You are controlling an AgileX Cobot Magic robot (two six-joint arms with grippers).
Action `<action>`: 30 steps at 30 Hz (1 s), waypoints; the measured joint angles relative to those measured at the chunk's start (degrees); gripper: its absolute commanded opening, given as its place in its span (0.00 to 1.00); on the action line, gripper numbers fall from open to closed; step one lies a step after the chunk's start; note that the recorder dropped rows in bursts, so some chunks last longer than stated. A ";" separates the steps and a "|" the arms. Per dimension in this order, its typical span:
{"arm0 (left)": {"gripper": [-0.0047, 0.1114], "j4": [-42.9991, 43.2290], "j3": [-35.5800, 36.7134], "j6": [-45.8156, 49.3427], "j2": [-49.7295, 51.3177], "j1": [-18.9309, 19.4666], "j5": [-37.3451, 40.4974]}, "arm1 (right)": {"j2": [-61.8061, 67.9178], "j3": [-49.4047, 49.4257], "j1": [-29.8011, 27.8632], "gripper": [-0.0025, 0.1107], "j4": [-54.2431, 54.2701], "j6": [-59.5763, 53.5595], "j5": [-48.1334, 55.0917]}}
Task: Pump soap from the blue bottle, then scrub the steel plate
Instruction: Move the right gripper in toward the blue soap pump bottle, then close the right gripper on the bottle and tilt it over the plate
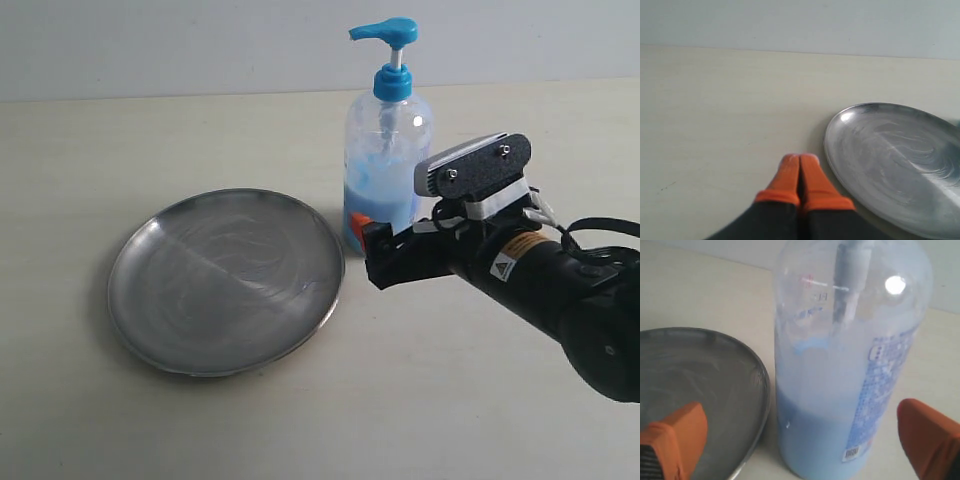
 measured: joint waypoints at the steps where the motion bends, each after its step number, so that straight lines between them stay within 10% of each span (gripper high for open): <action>1: 0.04 0.00 0.00 0.00 0.00 0.00 0.04 | 0.64 -0.44 0.00 0.94 0.00 0.05 -0.93; 27: 0.04 0.00 0.00 0.00 0.00 0.00 0.13 | 14.61 -18.25 0.00 0.94 11.72 0.26 -5.57; 30: 0.04 0.00 0.00 0.00 0.00 0.00 0.13 | 15.87 -19.79 0.00 0.77 12.53 0.26 -5.57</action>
